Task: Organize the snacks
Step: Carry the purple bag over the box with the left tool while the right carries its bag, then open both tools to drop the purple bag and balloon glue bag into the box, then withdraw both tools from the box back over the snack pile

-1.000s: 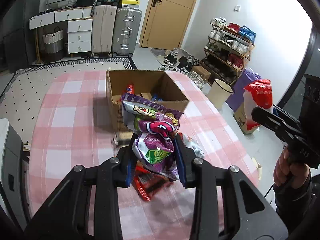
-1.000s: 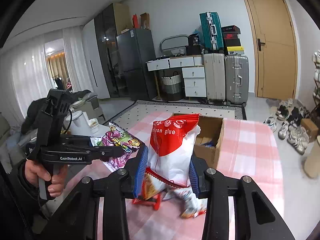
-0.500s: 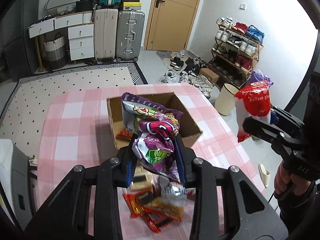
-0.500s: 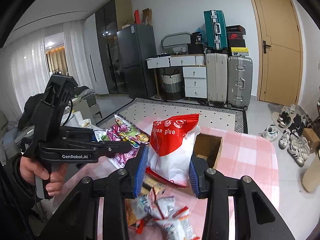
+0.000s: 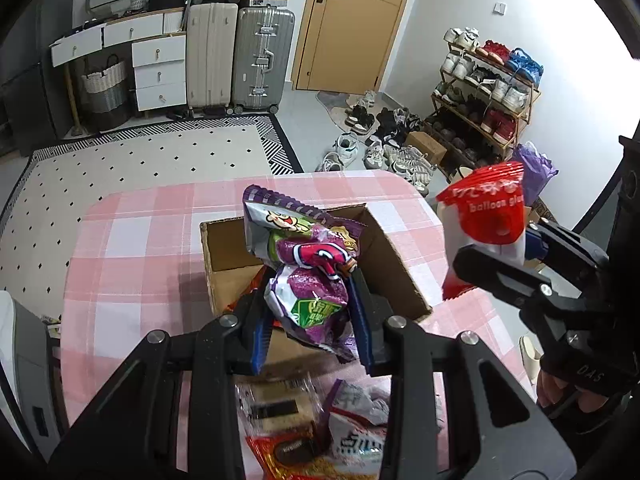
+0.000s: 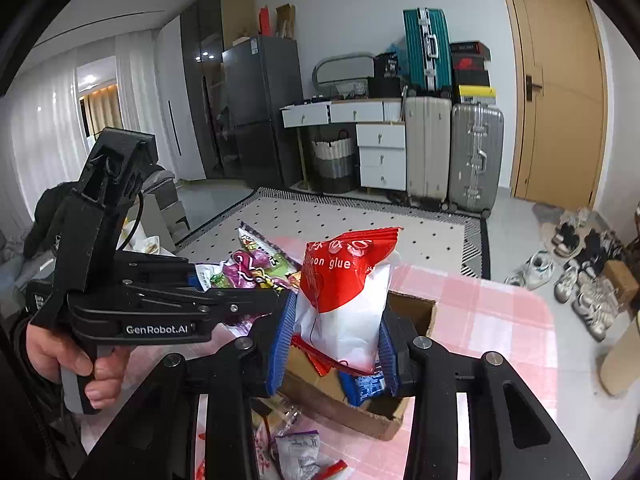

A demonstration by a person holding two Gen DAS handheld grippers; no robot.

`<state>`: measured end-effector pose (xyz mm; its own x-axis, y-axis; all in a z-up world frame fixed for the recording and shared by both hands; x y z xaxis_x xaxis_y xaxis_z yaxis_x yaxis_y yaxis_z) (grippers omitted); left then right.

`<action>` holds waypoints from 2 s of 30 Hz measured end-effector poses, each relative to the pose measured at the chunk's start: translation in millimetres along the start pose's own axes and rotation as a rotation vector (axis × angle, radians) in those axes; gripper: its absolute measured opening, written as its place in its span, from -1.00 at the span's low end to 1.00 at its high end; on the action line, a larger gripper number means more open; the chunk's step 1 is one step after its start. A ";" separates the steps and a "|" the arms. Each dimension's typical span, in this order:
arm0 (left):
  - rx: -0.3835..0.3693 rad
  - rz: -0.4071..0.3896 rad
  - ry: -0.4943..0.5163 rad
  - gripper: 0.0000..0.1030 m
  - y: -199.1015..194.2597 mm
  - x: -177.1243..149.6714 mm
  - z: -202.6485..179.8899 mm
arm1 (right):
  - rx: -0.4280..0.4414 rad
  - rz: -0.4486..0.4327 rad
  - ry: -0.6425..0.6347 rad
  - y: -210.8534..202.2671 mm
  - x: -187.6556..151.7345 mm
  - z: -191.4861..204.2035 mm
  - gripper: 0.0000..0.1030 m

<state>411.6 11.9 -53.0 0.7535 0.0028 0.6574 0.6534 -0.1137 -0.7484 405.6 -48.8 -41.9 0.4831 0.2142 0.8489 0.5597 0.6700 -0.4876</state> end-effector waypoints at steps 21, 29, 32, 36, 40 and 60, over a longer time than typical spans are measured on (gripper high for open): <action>-0.035 0.104 -0.027 -0.39 125.7 -19.1 13.0 | -0.047 0.112 0.068 96.2 -46.7 -50.2 -0.26; 0.007 0.132 -0.009 -0.30 141.4 -24.8 15.4 | -0.100 0.126 0.068 110.1 -55.0 -56.4 0.07; 0.029 0.129 -0.008 0.26 139.6 -24.8 20.4 | -0.112 0.114 0.069 105.8 -54.7 -58.3 0.08; 0.072 0.095 -0.022 0.56 126.1 -20.5 31.0 | -0.111 0.067 0.071 83.1 -49.7 -57.0 0.17; 0.083 0.078 -0.027 0.56 106.5 -19.8 35.4 | -0.125 0.012 0.065 49.2 -44.1 -52.5 0.43; 0.192 -0.020 0.013 0.60 -9.6 -62.5 23.2 | -0.114 -0.088 0.067 -60.9 -64.8 14.7 0.44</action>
<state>359.9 35.9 -89.0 0.7401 -0.0099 0.6724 0.6710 0.0777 -0.7374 330.3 -93.0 -64.2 0.4709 0.1075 0.8756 0.6727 0.5983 -0.4353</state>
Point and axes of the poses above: each gripper's, at about its wrist camera, not at the fingertips, and y roughly the way its jaws point, z to its left, x to its top, the point moved 10 cm from there along y, roughly the way its jaws point, and after that the axes turned 9 degrees about x, right-handed, at the moved point
